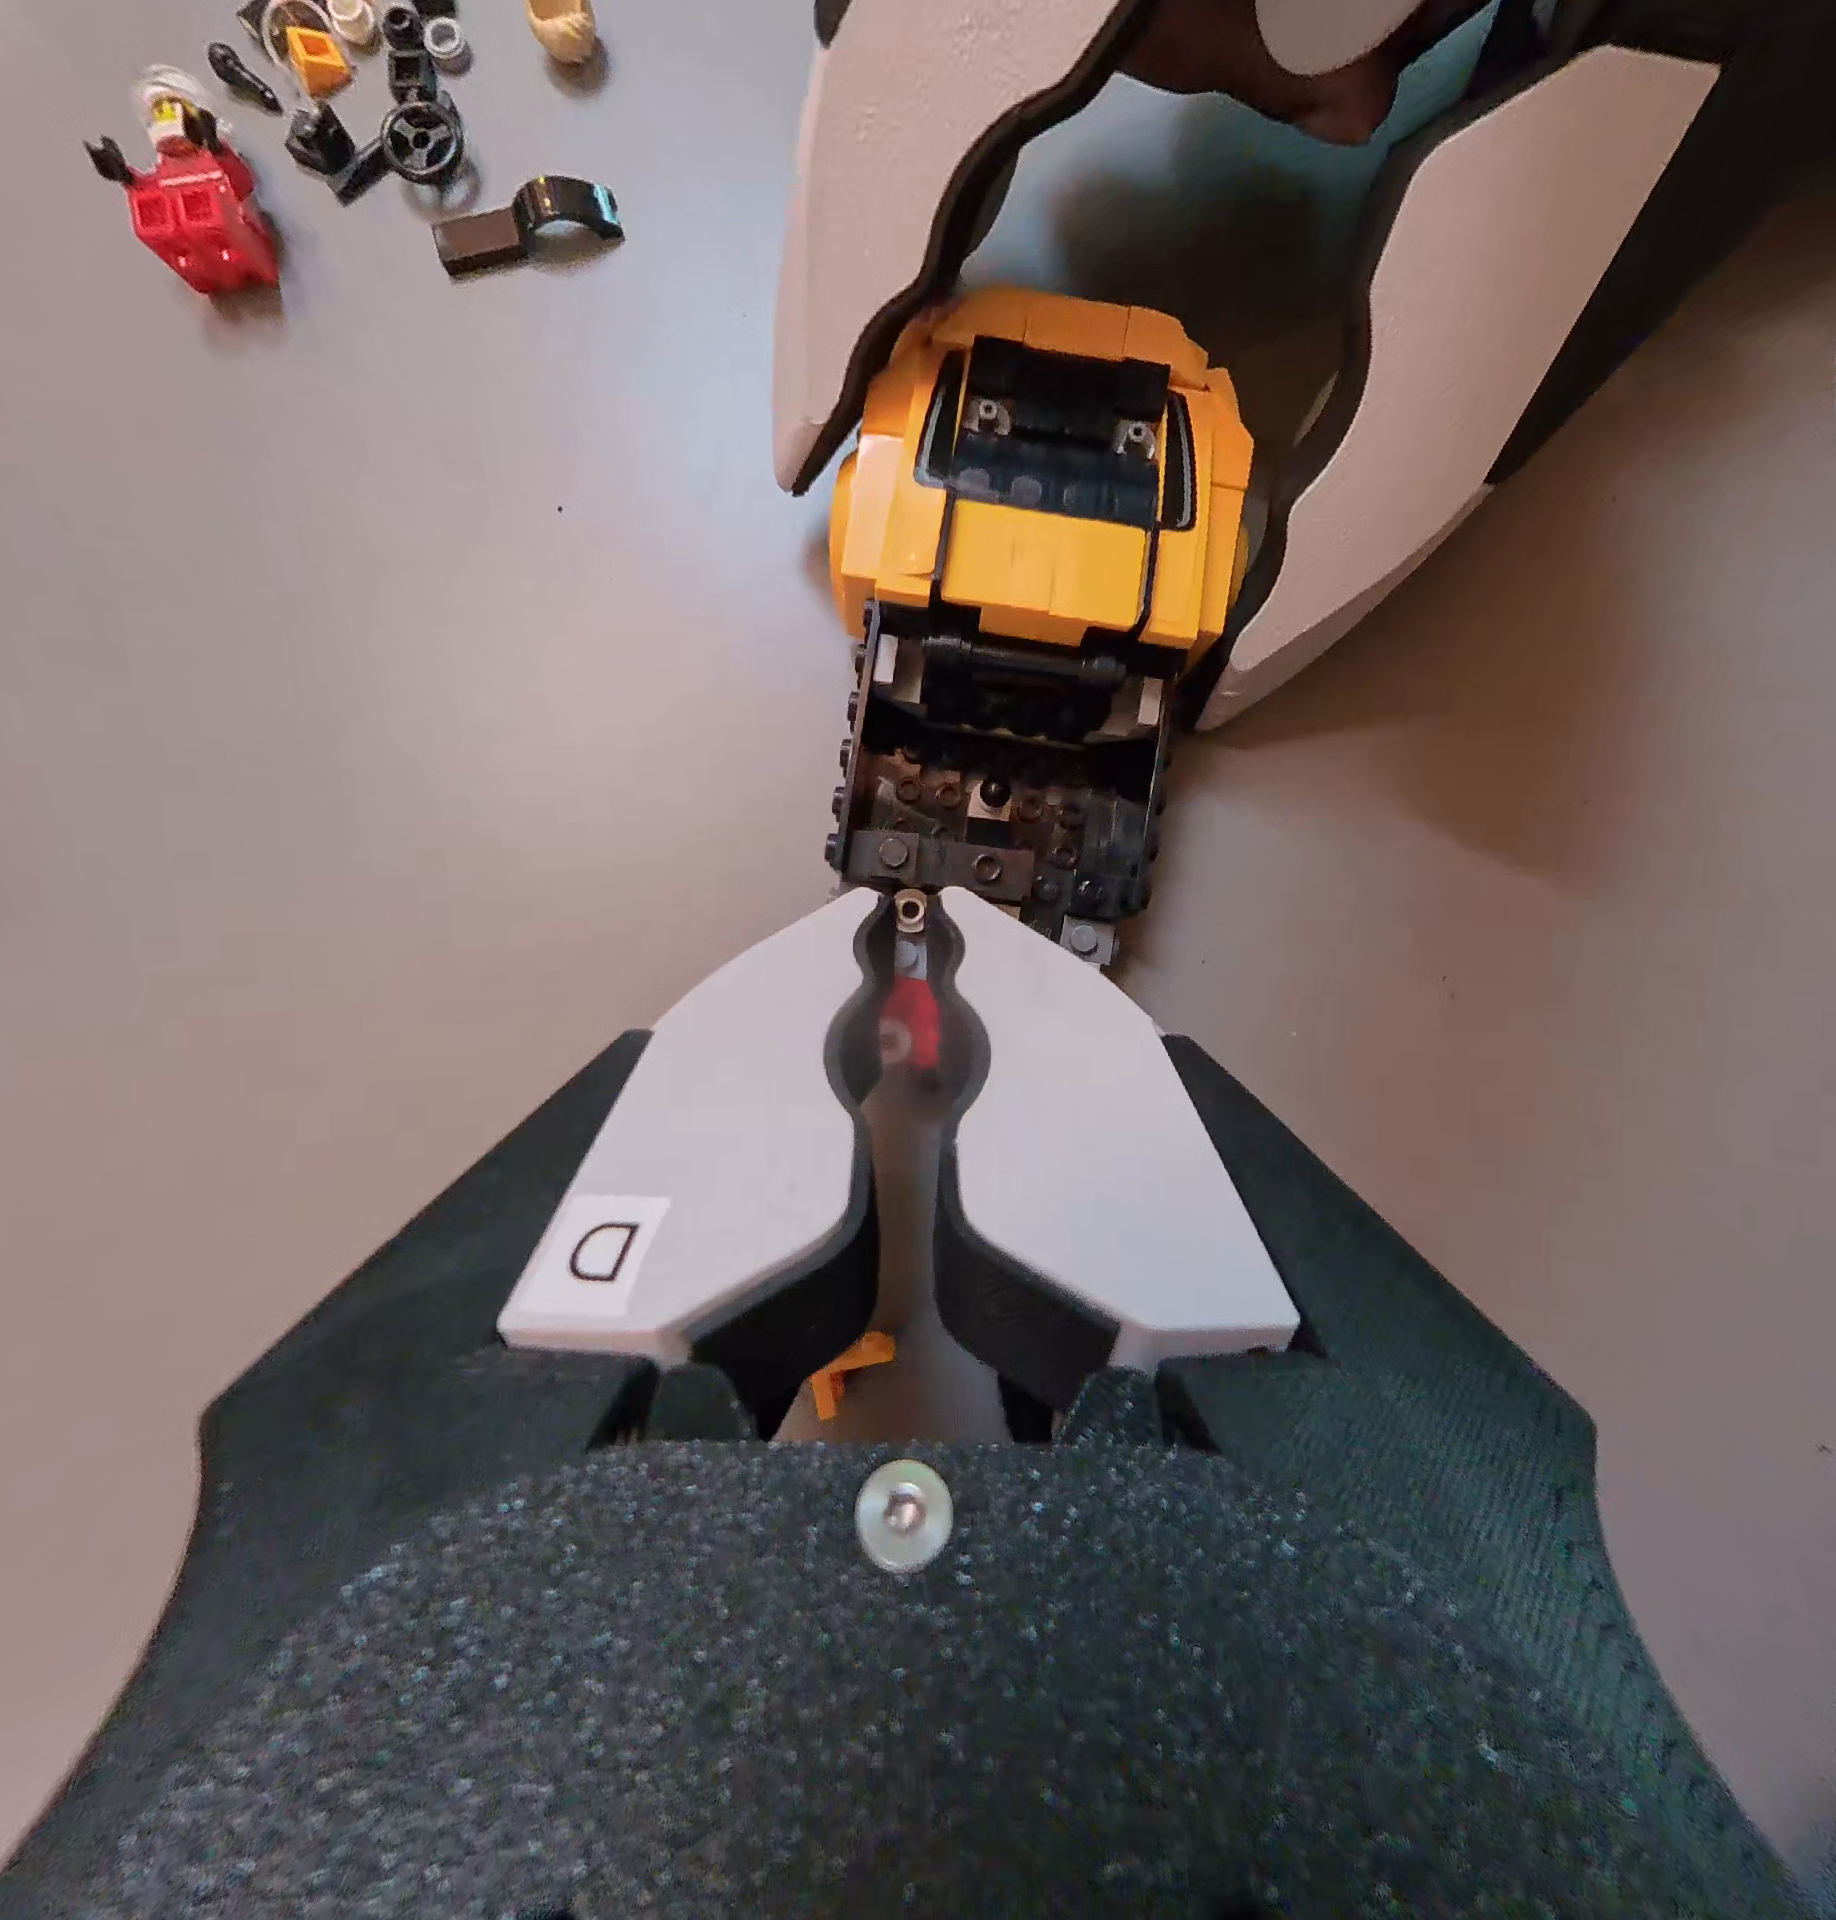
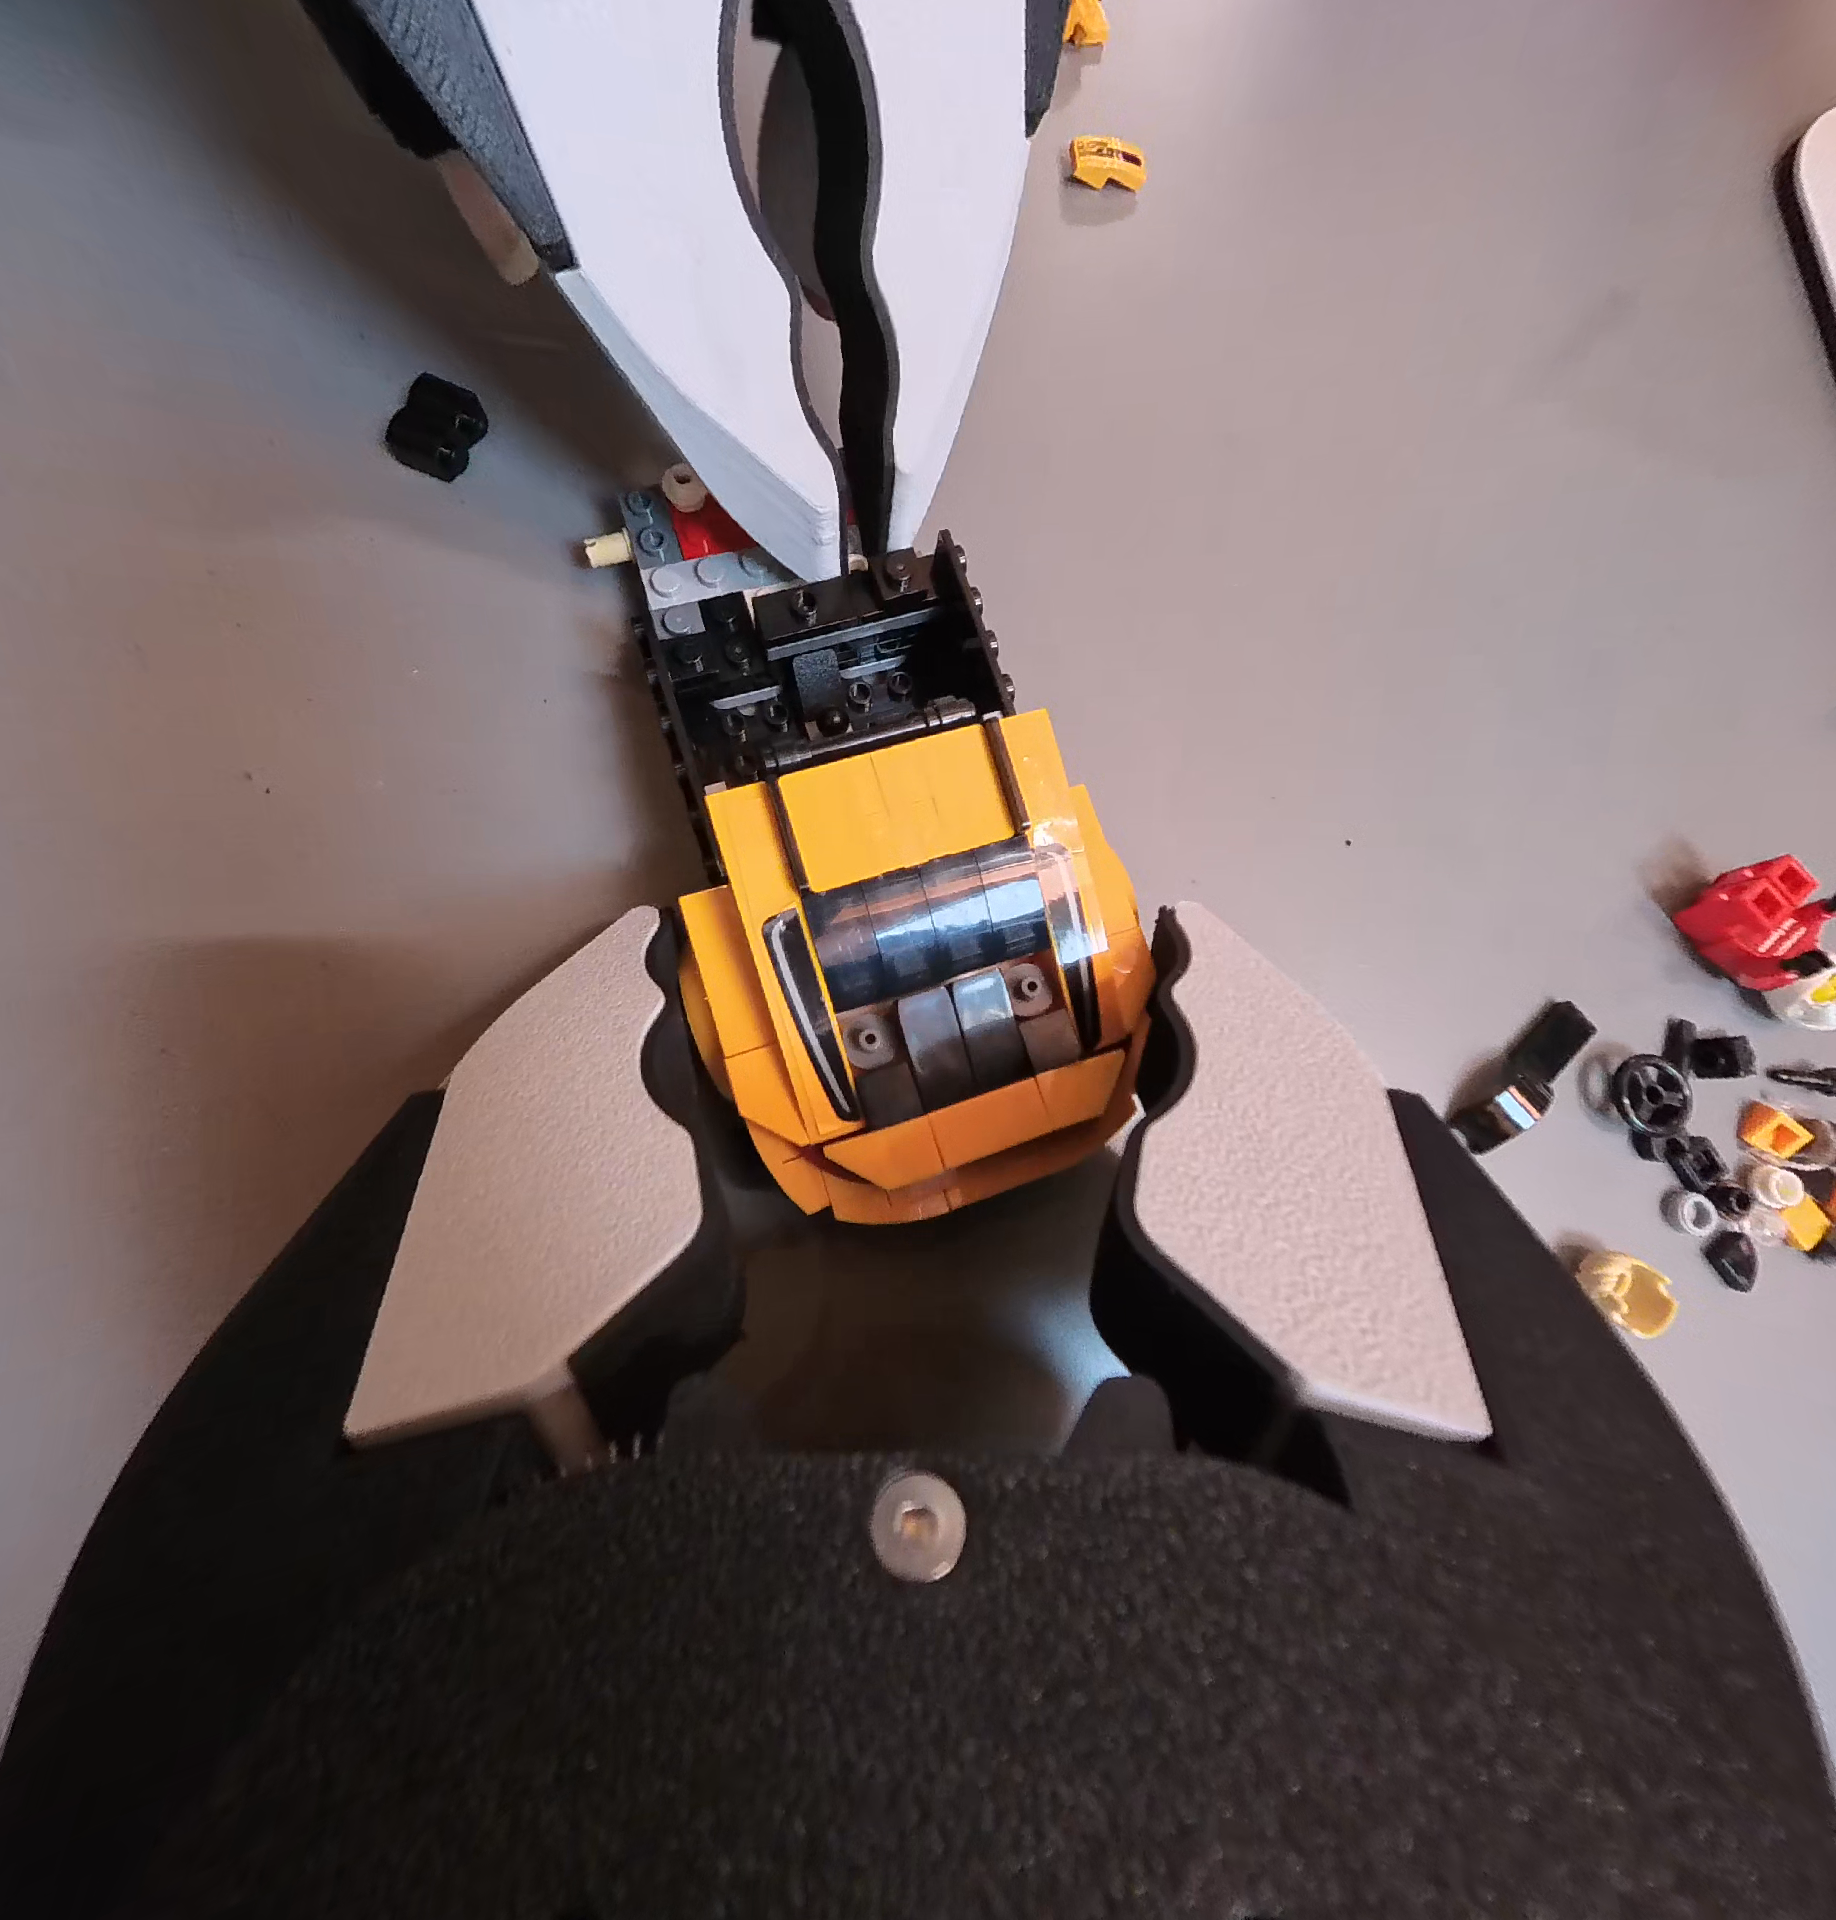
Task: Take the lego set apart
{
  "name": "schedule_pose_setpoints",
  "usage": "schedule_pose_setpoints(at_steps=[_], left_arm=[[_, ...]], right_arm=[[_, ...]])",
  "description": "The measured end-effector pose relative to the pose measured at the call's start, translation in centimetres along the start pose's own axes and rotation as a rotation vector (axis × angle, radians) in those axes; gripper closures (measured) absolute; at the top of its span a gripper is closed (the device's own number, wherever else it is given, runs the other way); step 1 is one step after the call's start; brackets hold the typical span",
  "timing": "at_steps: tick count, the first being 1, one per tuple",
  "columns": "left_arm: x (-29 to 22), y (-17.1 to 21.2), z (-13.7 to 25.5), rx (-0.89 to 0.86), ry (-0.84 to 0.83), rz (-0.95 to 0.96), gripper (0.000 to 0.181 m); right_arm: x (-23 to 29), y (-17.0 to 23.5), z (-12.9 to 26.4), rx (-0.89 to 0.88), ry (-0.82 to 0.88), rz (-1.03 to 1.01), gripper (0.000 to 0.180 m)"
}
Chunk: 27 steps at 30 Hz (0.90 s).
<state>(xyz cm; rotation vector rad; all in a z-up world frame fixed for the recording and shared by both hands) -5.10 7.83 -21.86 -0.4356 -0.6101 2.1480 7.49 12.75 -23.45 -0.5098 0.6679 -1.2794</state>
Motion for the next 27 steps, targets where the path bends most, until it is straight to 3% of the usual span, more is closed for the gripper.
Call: schedule_pose_setpoints(at_steps=[17,20,27], left_arm=[[-0.5,-0.6,-0.1,0.119,0.080,-0.171,0.175],[-3.1,-1.4,0.4,0.055,0.238,-0.191,0.180],[-0.6,-0.5,2.2,-0.013,0.098,-0.089,0.181]], right_arm=[[0.3,-0.1,0.0,0.027,-0.011,-0.027,0.094],[0.3,-0.2,-0.2,0.017,0.017,-0.036,0.094],[0.4,-0.1,0.0,0.017,0.001,-0.018,0.094]])
Point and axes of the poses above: each gripper's, where its closed fingertips meet, z back along the fingers, y out of its underside, x = y × z across the jaws, the point moved 7 cm from there along z, back along the fingers, and after that the axes turned 5 degrees about y, right-handed, at the moved point
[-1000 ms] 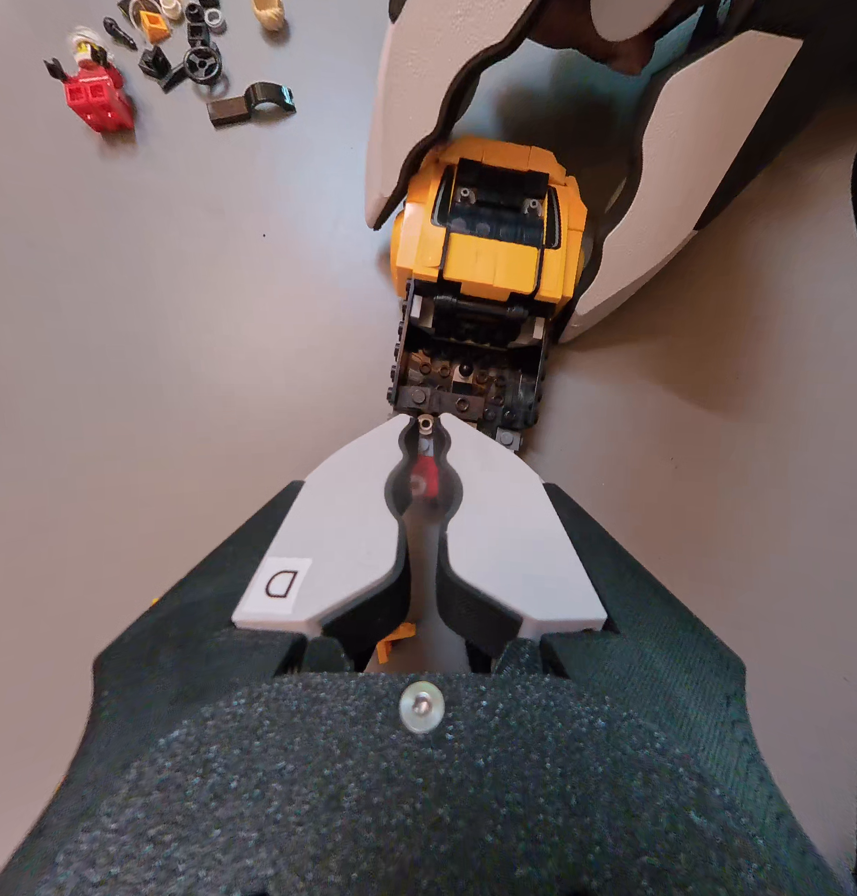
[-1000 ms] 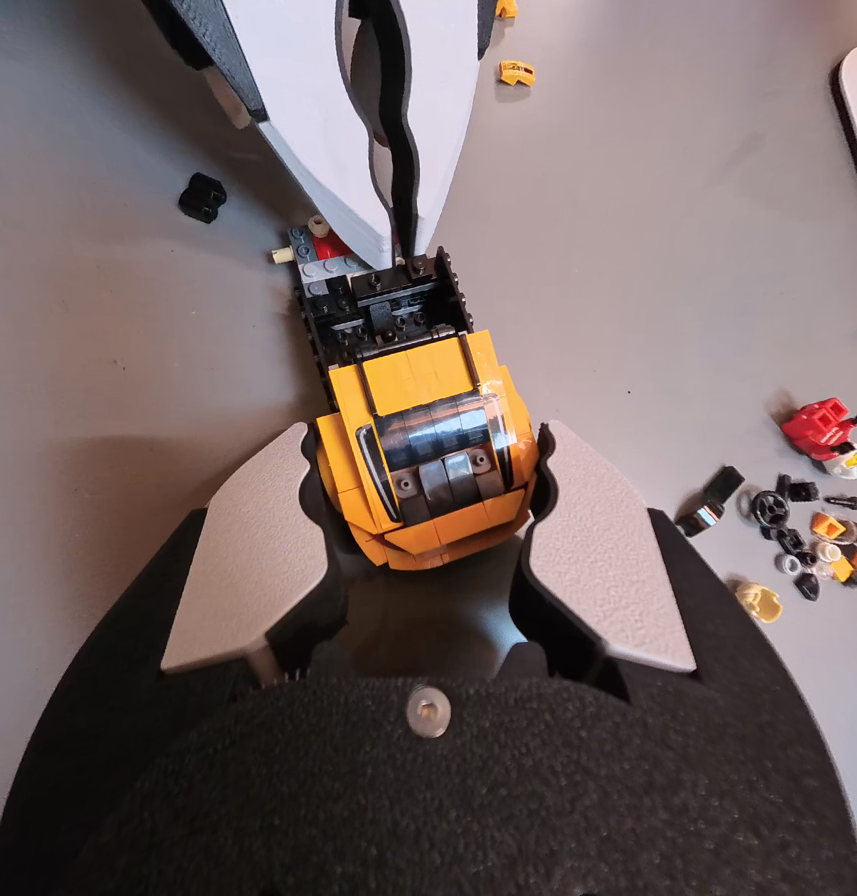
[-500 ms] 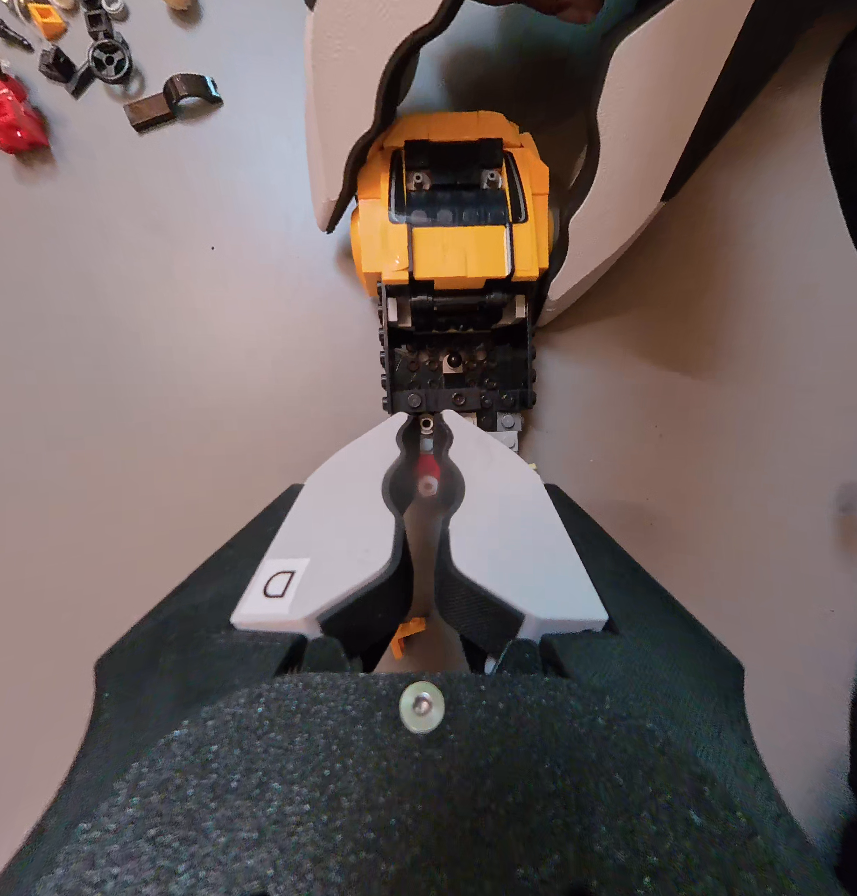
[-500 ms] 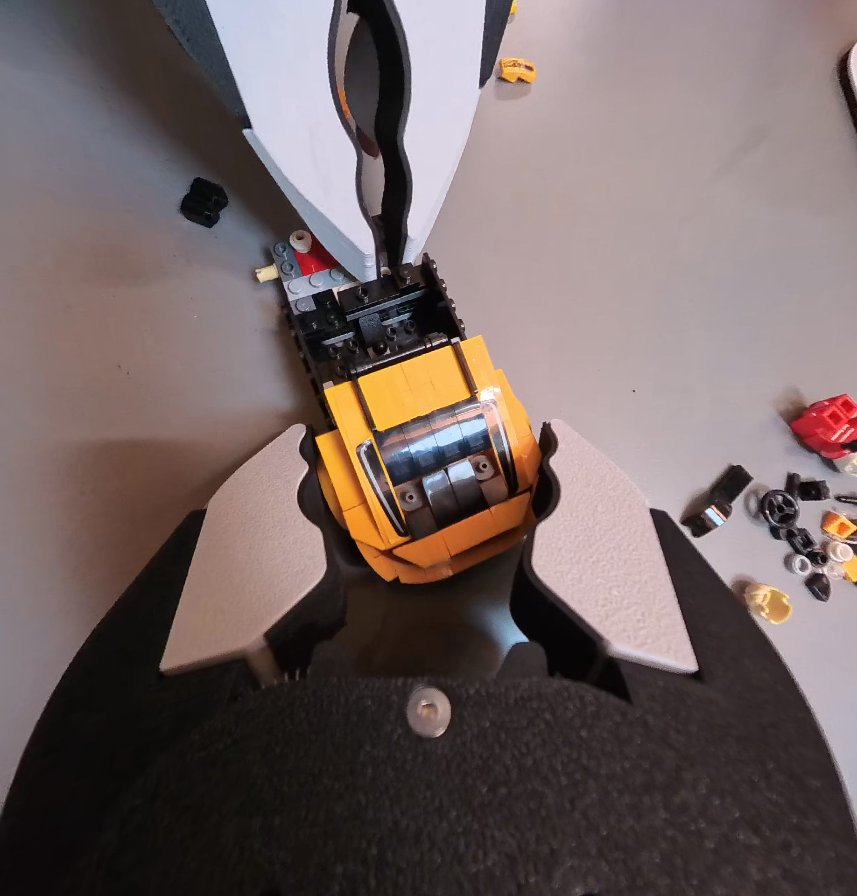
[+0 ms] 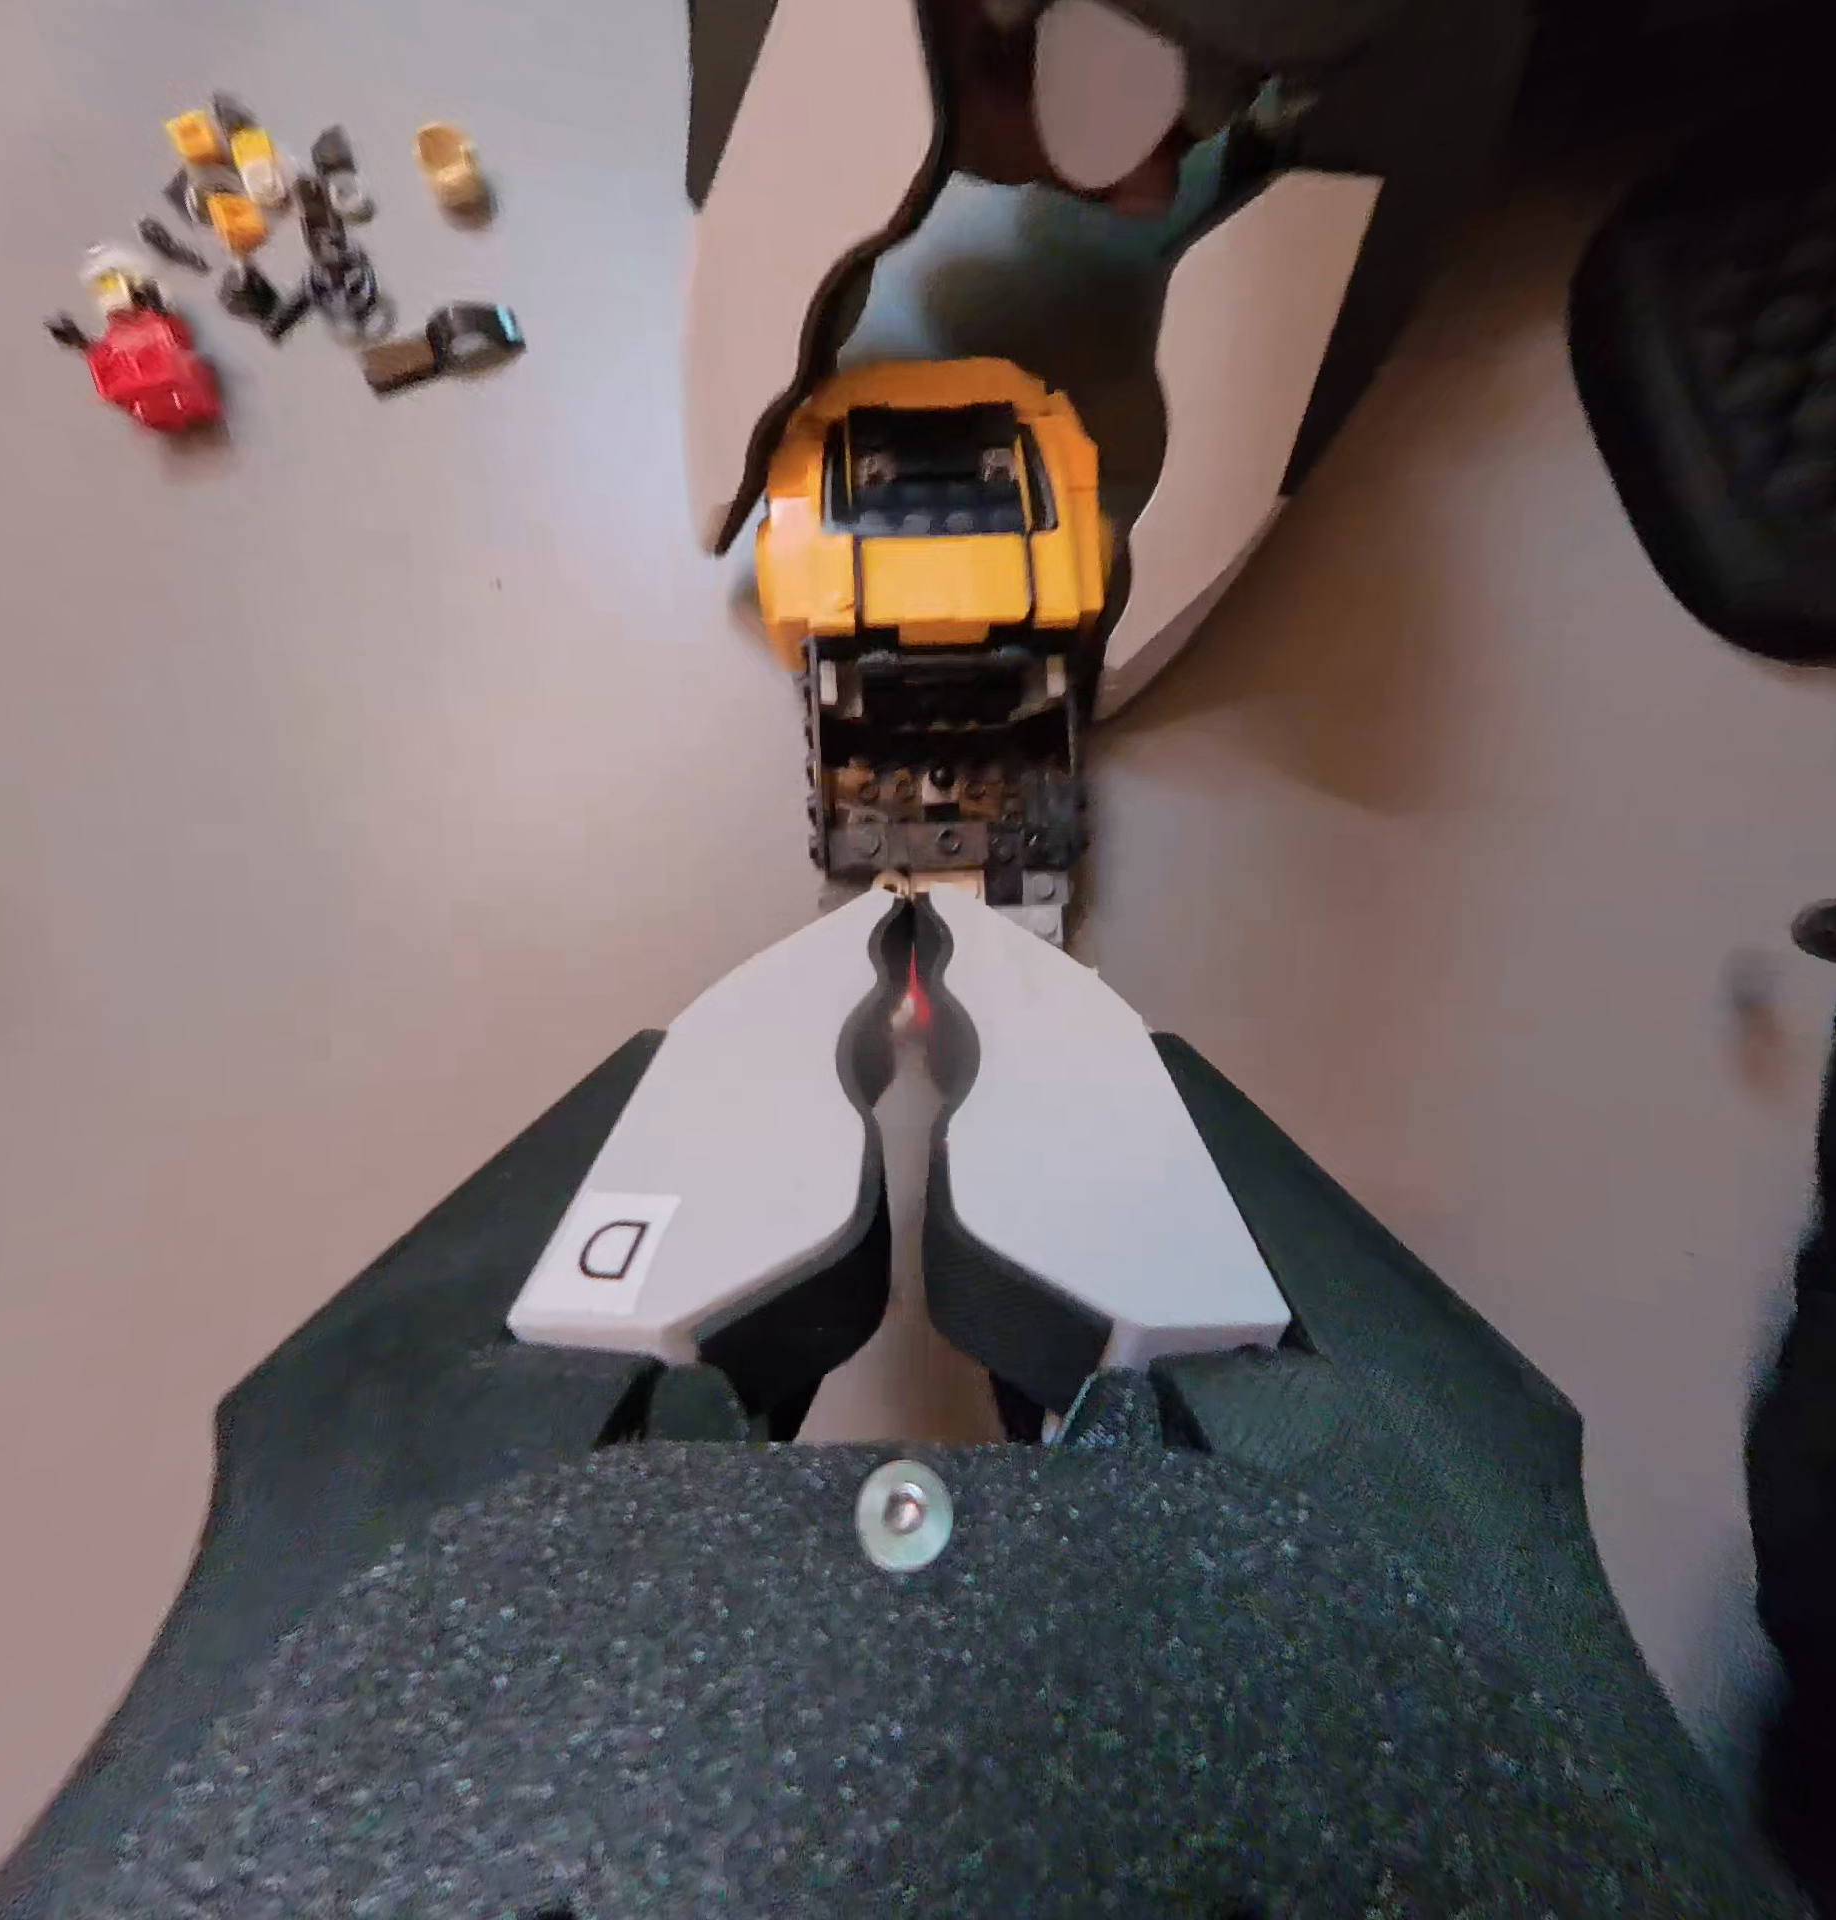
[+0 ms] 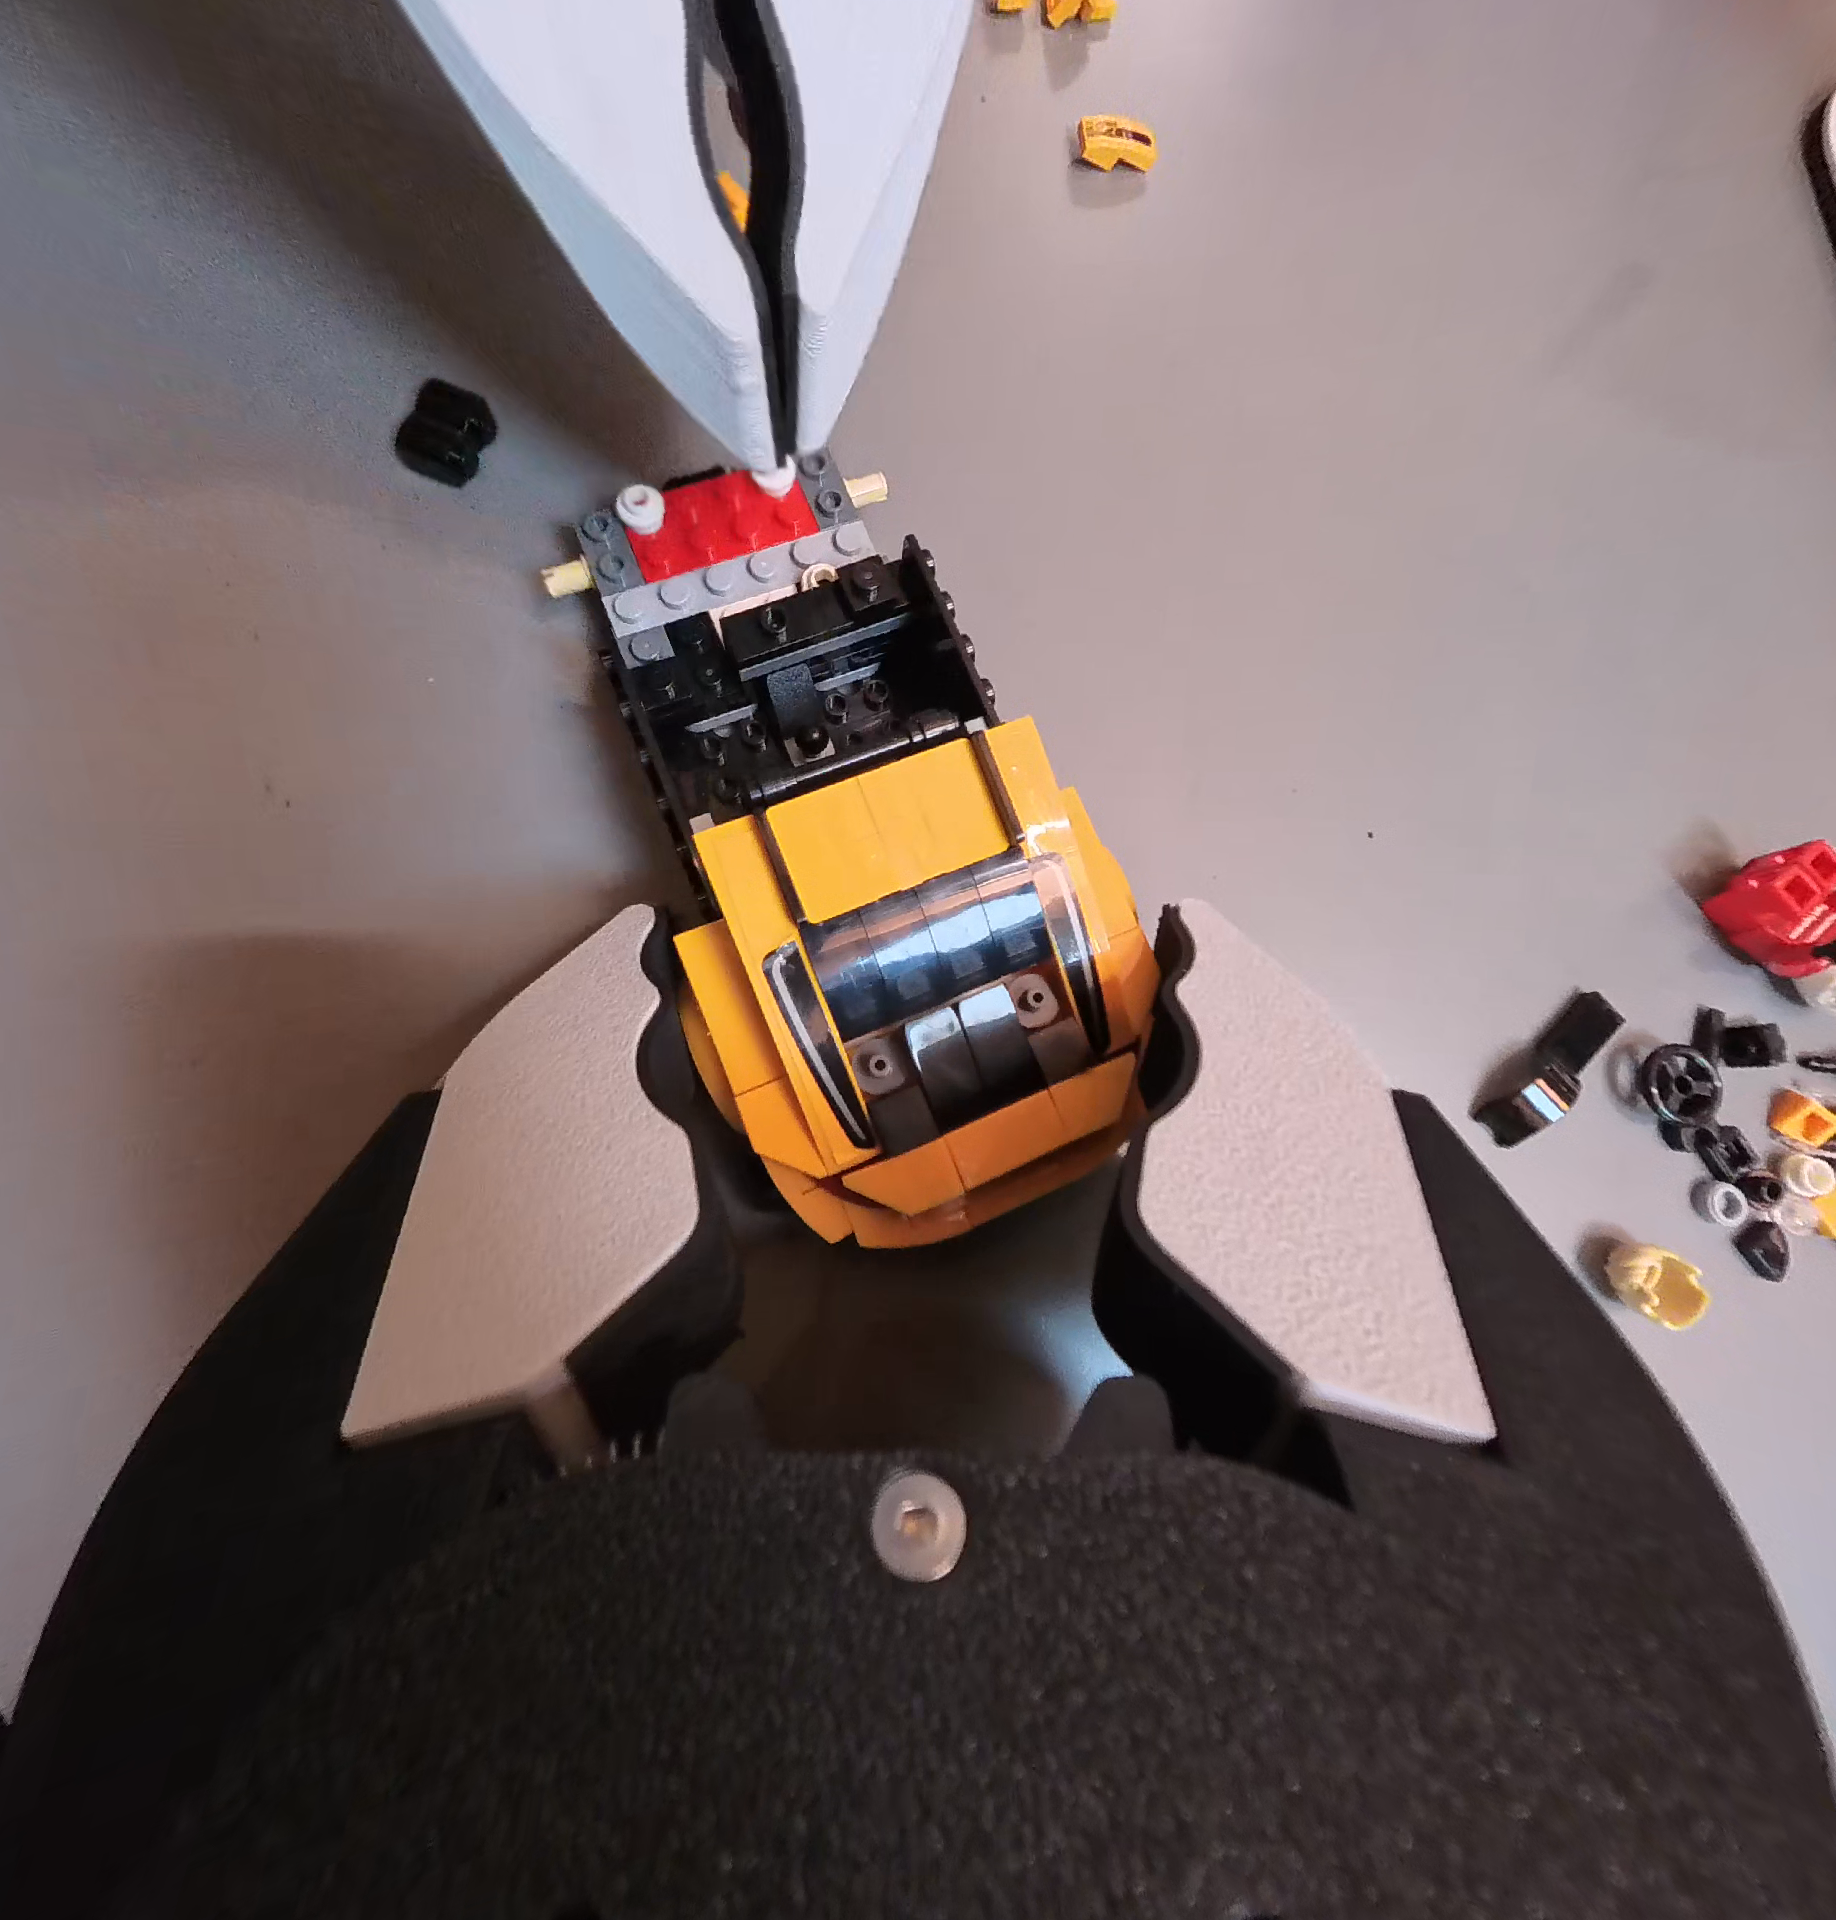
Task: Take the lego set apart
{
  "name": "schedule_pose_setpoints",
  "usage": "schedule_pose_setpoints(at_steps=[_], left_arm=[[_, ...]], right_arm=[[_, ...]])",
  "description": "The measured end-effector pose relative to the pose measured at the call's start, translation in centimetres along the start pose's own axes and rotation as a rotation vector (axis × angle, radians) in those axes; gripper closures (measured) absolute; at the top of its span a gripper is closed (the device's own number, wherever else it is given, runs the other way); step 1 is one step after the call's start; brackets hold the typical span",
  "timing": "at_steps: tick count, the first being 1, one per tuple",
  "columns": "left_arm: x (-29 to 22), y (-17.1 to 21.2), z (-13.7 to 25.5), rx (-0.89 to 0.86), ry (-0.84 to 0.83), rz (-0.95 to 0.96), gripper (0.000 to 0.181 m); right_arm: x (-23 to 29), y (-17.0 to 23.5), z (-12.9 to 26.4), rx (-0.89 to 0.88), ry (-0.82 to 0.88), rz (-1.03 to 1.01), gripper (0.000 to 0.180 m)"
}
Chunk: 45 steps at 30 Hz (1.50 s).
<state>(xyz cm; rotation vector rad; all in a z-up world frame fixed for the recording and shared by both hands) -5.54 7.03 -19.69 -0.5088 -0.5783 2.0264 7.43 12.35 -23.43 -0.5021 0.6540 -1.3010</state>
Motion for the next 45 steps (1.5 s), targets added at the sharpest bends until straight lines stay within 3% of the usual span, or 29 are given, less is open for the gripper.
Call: schedule_pose_setpoints(at_steps=[5,23,28,31,37,45], left_arm=[[0.1,0.7,-1.5,0.005,-0.022,0.038,0.167],[0.4,0.6,-2.1,0.042,-0.006,0.056,0.174],[0.0,0.5,-2.1,0.065,-0.022,-0.017,0.174],[-1.8,0.0,-2.0,0.022,0.045,-0.183,0.180],[-0.9,-0.1,-0.3,-0.048,-0.016,-0.081,0.179],[-0.6,0.7,-2.1,0.009,-0.063,-0.018,0.171]], right_arm=[[0.0,0.0,0.0,-0.001,0.002,-0.001,0.094],[0.1,-0.1,-0.1,-0.008,-0.001,0.000,0.094],[0.1,-0.1,-0.1,0.017,-0.004,-0.019,0.094],[0.2,0.0,0.0,0.019,-0.011,-0.014,0.095],[-0.1,0.0,-0.1,0.000,0.013,-0.028,0.095],[0.1,-0.1,-0.1,0.003,0.012,-0.015,0.095]])
Point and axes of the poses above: each gripper's, where its closed fingertips meet, z back along the fingers, y out of its underside, x = y × z across the jaws, the point moved 7 cm from there along z, back along the fingers, and after that the axes turned 5 degrees about y, right-handed, at the moved point
